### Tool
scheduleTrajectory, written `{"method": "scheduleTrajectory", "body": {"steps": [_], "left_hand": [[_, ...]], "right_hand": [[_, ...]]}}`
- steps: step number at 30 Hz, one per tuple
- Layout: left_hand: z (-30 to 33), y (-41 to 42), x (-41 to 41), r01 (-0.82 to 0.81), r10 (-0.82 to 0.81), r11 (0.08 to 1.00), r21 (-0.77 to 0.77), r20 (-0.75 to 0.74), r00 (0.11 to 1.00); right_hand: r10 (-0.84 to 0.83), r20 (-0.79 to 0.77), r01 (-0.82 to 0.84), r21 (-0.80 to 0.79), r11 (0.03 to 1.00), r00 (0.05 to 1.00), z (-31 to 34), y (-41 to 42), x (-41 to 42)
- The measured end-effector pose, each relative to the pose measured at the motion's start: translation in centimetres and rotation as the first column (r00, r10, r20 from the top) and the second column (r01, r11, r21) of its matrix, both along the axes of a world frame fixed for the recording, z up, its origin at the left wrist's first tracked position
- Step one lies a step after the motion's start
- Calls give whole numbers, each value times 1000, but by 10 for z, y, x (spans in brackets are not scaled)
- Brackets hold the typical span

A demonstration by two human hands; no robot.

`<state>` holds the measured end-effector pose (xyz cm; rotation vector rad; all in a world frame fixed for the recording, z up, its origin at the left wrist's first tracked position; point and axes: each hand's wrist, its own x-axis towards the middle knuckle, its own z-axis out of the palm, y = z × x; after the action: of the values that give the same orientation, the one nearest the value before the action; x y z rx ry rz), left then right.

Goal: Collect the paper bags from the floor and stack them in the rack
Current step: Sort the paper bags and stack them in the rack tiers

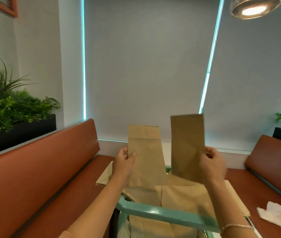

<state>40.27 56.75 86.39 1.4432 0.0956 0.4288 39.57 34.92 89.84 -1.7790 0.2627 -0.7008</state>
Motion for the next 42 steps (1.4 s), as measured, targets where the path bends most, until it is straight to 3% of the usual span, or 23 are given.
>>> {"method": "scheduleTrajectory", "body": {"steps": [3, 7, 14, 19, 23, 27, 31, 33, 35, 39, 42], "left_hand": [[1, -2, -2, 18, -19, 998, 60, 24, 1000], [3, -5, -7, 51, -63, 992, 117, 96, 993], [9, -11, -15, 204, -211, 977, 69, 118, 970], [9, -10, -19, 291, -294, 956, 40, 108, 950], [10, -9, -18, 356, -353, 933, -58, 64, 934], [7, -7, -11, 392, -395, 900, -192, 22, 918], [11, -3, -12, 557, -592, 730, -397, 41, 805], [12, -2, -15, 619, -653, 699, -359, 34, 757], [8, -4, -16, 643, -657, 732, -226, 18, 754], [6, -6, -16, 529, -531, 846, -70, -22, 847], [5, -5, -16, 516, -517, 854, -61, 0, 856]], "right_hand": [[40, 111, -64, 223, 973, 993, 26, -16, -6], [130, 122, -161, 296, 942, 984, 38, -26, -7], [271, -88, -246, 224, 943, 959, -21, 40, 6], [417, -75, -374, 322, 870, 906, -29, 66, 6], [428, -23, -414, 208, 886, 903, -17, 55, 4], [457, 162, -483, 214, 849, 875, 6, 34, 5], [568, 162, -555, -122, 823, 807, 15, 19, 5], [603, 126, -566, -241, 788, 787, 14, 16, 5], [613, 124, -569, -268, 778, 780, 12, 19, 6], [631, 219, -636, -58, 770, 744, 4, 29, 4], [605, 203, -616, -11, 788, 770, -6, 36, 1]]}}
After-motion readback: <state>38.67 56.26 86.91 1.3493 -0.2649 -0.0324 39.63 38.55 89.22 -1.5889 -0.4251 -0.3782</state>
